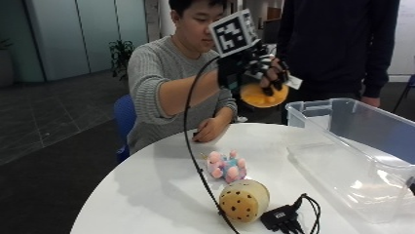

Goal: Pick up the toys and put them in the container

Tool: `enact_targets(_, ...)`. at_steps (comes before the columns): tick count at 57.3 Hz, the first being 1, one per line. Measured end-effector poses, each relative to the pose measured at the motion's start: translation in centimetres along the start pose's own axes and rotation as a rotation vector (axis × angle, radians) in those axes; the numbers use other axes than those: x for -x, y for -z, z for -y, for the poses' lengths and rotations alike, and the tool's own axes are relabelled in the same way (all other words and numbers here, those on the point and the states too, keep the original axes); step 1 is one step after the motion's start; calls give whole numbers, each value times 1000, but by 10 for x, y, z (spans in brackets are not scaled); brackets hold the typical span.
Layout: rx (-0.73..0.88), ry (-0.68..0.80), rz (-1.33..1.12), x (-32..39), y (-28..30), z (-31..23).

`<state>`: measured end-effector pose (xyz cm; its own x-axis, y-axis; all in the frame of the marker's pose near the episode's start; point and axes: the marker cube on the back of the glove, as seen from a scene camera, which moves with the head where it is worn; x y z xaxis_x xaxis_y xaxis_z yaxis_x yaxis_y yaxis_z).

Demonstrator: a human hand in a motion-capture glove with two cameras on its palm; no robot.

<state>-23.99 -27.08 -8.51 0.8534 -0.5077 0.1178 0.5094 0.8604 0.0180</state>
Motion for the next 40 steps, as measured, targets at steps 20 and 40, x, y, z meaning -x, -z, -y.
enact_targets(20, 74, -104, -123, 41, -116, 170)
enact_targets(40, 421, -30, -109, 53, -242, 191)
